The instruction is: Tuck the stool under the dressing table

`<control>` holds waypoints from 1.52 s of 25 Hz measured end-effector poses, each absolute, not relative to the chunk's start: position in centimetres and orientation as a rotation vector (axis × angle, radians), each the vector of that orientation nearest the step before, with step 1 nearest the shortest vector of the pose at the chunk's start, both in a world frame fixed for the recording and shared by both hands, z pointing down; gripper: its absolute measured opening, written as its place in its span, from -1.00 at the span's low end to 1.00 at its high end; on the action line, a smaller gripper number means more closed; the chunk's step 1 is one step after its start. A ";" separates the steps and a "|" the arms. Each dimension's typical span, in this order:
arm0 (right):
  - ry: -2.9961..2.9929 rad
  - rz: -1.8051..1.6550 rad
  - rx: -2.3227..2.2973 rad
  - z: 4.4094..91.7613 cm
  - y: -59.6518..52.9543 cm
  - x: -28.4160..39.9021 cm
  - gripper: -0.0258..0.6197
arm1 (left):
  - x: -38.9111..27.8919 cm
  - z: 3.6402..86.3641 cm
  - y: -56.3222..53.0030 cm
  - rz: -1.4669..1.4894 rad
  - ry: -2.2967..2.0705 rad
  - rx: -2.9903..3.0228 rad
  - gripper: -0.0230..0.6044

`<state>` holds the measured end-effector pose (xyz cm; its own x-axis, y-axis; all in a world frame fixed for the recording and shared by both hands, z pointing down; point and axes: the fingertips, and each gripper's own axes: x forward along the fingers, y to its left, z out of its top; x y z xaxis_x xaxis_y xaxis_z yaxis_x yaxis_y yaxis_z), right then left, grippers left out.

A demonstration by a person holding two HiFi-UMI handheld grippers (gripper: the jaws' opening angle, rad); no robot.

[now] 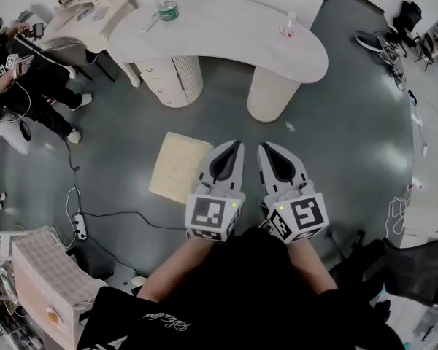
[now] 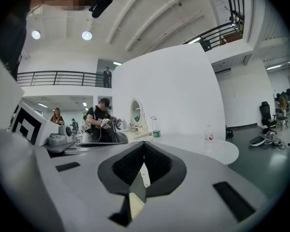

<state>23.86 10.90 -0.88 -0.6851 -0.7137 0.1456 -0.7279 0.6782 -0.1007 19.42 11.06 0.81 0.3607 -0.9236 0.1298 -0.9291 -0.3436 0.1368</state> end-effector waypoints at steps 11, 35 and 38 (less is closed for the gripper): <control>-2.828 0.279 1.012 0.8 10.8 15.1 -0.90 | 9.8 2.5 11.7 0.065 -1.827 2.271 -0.91; -3.014 0.503 0.413 2.0 2.6 3.6 -0.90 | -0.5 3.0 7.0 0.244 -2.254 1.787 -0.91; -3.037 0.519 0.340 2.1 2.4 2.3 -0.90 | -1.2 3.0 7.4 0.258 -2.297 1.729 -0.91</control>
